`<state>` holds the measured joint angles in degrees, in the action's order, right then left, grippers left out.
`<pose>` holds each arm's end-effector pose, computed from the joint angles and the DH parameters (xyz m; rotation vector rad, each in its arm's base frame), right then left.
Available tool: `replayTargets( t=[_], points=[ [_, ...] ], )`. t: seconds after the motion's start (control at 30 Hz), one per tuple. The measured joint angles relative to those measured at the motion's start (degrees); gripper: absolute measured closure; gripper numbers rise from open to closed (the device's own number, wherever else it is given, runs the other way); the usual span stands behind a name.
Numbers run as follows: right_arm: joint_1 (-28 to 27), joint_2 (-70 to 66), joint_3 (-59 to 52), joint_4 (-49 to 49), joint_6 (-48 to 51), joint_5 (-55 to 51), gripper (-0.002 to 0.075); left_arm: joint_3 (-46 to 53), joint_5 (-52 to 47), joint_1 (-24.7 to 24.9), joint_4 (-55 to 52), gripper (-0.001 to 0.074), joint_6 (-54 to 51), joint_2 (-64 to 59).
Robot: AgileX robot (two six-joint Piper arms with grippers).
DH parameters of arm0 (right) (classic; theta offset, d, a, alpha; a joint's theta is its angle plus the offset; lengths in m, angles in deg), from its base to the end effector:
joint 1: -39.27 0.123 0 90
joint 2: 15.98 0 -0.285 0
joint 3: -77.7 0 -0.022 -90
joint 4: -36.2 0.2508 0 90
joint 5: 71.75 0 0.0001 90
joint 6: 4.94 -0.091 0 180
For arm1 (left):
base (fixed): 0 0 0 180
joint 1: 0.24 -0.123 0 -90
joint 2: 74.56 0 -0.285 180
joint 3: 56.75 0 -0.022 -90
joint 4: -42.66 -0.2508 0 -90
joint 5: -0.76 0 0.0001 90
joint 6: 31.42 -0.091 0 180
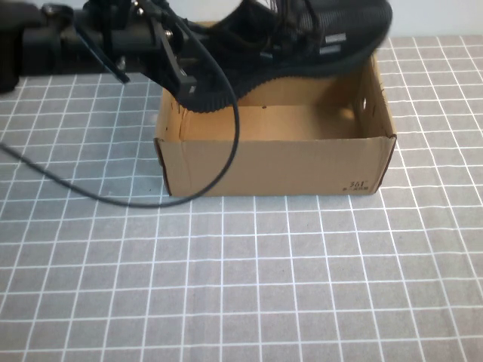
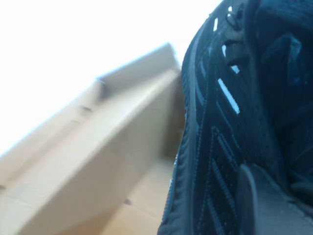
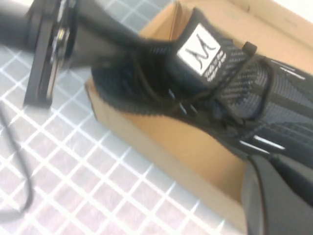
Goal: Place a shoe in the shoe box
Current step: Place the shoe in the shoe box
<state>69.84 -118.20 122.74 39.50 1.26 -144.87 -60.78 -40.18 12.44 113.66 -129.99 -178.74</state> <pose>0.2802 0.1714 0.4972 -0.7317 2.1696 0.2942 0.3630 -0.1395 0.3455 1.1199 1.5914 -0.4389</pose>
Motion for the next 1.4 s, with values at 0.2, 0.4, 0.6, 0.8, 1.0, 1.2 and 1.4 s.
replayTargets(
  t=[0.2,0.4,0.6,0.8,1.0,1.2,1.4],
  points=[
    [0.0,8.7,-10.6,-0.8,-1.4,0.0,0.0741,-16.9,-14.5,-2.4,-13.2,0.0704,10.6,-10.6],
    [0.0,14.7,-18.4,-3.8,-3.9,0.0,0.0742,-30.6,-16.9,-3.0,-15.9,0.0704,13.3,-21.4],
    [0.0,17.2,-21.2,-5.1,-5.1,0.0,0.0742,-39.1,-17.4,-3.0,-17.2,0.0705,13.1,-29.7],
    [0.0,17.5,-21.3,-5.2,-5.4,0.0,0.0742,-43.5,-17.7,-3.0,-18.2,0.0705,9.4,-35.1],
    [0.0,17.5,-21.3,-4.9,-5.9,0.0,0.0742,-45.1,-17.6,-3.0,-18.0,0.0705,4.5,-37.7],
    [0.0,17.5,-21.3,-3.9,-7.0,0.0,0.0742,-45.6,-17.2,-3.0,-16.9,0.0705,2.0,-40.5],
    [0.0,16.2,-21.4,-3.0,-7.1,0.0,0.0742,-45.8,-16.5,-3.0,-15.8,0.0705,-0.4,-42.1]
  ],
)
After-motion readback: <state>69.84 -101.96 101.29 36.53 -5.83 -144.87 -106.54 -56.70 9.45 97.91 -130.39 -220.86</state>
